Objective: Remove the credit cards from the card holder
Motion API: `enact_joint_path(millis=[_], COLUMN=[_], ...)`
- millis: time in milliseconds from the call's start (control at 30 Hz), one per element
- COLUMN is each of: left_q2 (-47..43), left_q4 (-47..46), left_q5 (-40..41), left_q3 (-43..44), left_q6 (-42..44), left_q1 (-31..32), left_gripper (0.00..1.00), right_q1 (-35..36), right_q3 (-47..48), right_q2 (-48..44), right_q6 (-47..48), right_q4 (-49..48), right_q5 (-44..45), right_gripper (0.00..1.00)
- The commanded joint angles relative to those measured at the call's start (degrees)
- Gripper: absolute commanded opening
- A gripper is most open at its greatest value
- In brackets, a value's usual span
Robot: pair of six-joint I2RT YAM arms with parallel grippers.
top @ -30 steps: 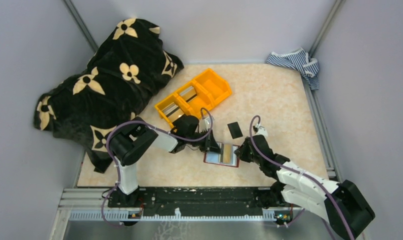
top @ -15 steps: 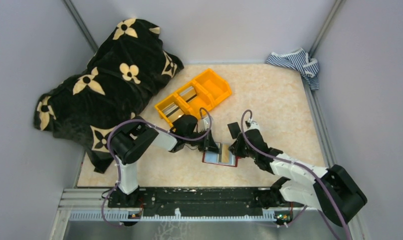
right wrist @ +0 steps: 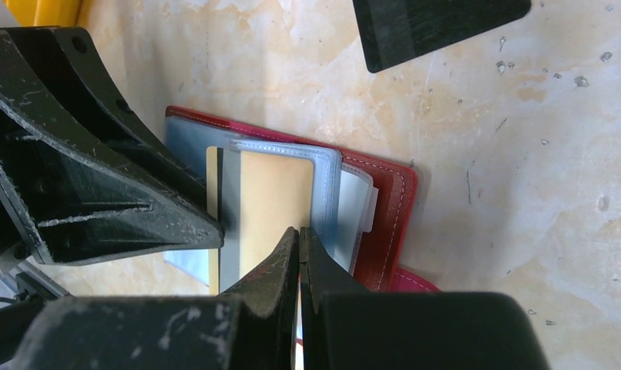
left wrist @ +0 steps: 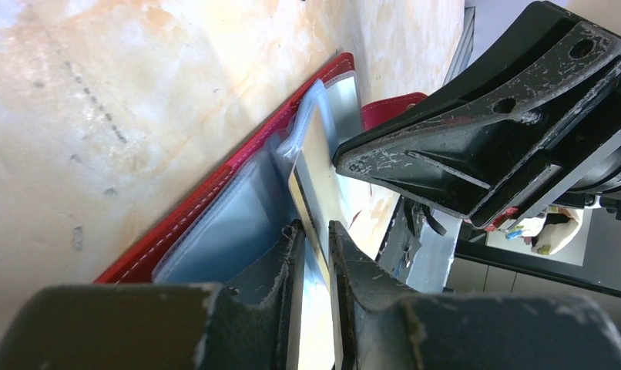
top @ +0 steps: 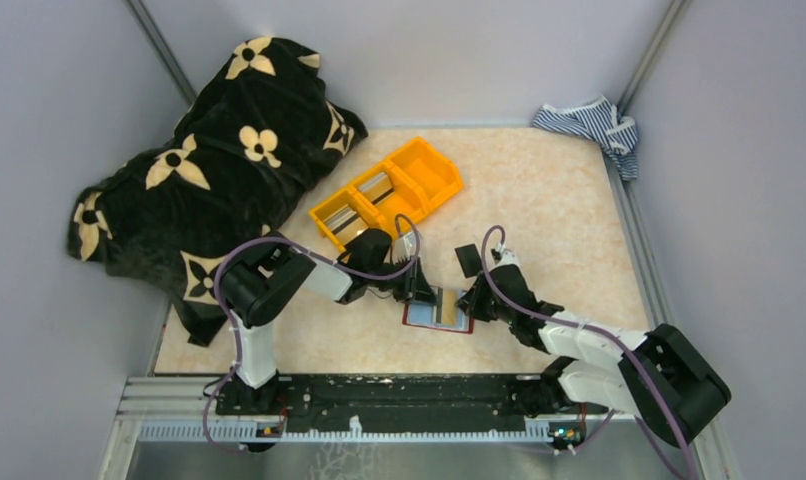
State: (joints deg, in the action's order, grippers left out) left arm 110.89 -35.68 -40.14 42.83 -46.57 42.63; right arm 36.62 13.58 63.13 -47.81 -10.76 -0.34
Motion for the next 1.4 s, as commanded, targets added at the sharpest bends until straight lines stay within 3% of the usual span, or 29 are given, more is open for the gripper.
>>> enact_joint_path(millis=[0,300,433,633,1067,1367], left_q2=[-1.07,-1.83,-1.21,-2.08,-5.56,-11.29], left_q4=[-2.44,-4.76,-6.9,-6.71,-5.62,2.28], left_q5=[-0.91,-1.6,-2.71,-2.41,-2.93,-2.68], left_q3=[-1.07,-2.33,-2.56,-2.99,-5.91,-7.53], left_q6=[-0.16,-1.52,-2.99,-2.92,-2.17,1.72], left_q1=[-0.77,-1.5,-1.51,-1.59,-3.84,-5.92], left_gripper=[0.24,0.23,0.09,0.0,0.0,0.0], right_q1=[0.17,0.12,0.19,0.18,0.03,-0.41], right_q3=[-0.74,-0.94,-0.75,-0.83,-1.19,-0.75], right_q2=[-0.72,2.3,3.1,4.2,6.37,9.11], right_q6=[-0.76,-0.92,-0.9,-0.96,-1.4,-1.41], right_q4=[-0.73,-2.65,-2.92,-3.74,-5.13,-6.47], right_q5=[0.38,-0.25,-0.43,-0.53,-0.64,-1.38], right_gripper=[0.0,0.0,0.0,0.0,0.0,0.0])
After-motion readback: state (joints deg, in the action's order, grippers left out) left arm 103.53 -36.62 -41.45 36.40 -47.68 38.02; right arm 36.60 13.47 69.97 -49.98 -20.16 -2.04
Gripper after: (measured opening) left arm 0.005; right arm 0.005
